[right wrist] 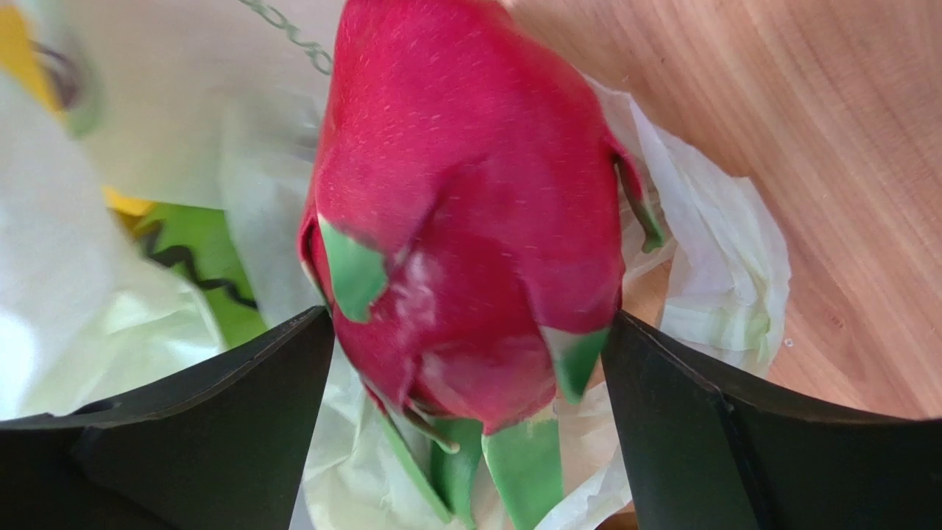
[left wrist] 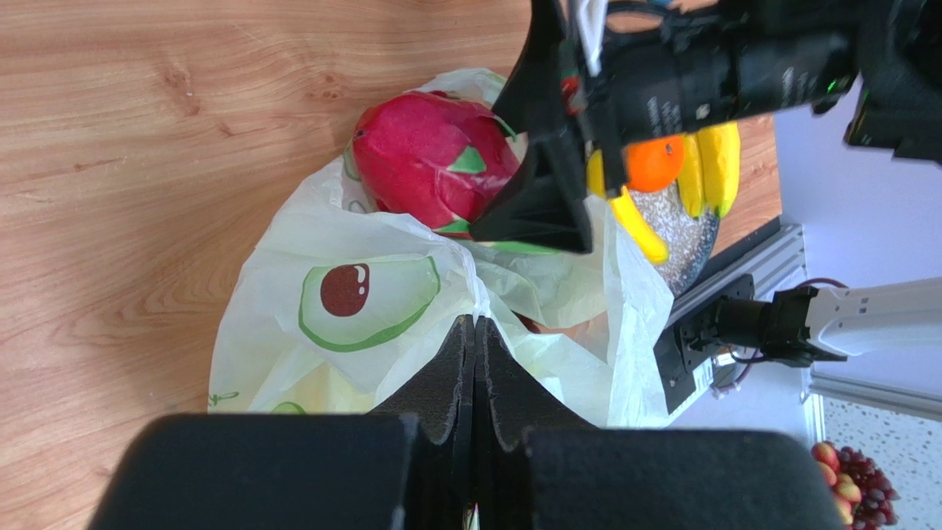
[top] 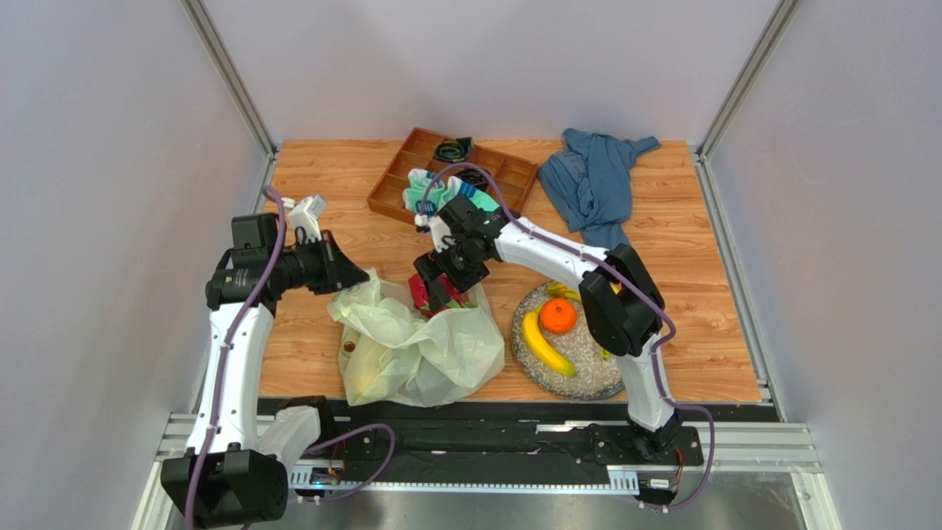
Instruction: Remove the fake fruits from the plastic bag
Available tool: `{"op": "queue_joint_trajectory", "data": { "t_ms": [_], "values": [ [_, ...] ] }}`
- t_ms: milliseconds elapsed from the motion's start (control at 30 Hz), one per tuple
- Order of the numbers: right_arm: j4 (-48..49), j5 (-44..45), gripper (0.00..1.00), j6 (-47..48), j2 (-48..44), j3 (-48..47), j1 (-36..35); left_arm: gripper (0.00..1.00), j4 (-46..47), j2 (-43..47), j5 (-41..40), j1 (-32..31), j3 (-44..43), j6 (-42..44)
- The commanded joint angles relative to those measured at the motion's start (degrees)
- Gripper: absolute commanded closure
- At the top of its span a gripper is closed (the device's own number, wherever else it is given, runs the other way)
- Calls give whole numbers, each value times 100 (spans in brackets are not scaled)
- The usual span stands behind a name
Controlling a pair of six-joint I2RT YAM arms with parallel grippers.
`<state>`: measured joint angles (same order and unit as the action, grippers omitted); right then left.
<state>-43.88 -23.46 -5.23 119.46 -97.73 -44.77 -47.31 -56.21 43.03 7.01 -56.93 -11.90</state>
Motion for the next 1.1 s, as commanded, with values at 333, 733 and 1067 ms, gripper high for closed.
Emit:
{"op": "queue_joint_trajectory", "data": {
  "t_ms": [333,733,1067],
  "values": [
    [46,1767,77,681,-212,-694,-374,100,222,303,127,38,-3,-66],
    [-103,-745,86,708,-1882,-1309,-330,100,319,-4,145,38,-301,-67],
    [-1709,-839,86,2954,-3717,-574,-155,100,249,-119,118,38,-486,-5]
  ]
}}
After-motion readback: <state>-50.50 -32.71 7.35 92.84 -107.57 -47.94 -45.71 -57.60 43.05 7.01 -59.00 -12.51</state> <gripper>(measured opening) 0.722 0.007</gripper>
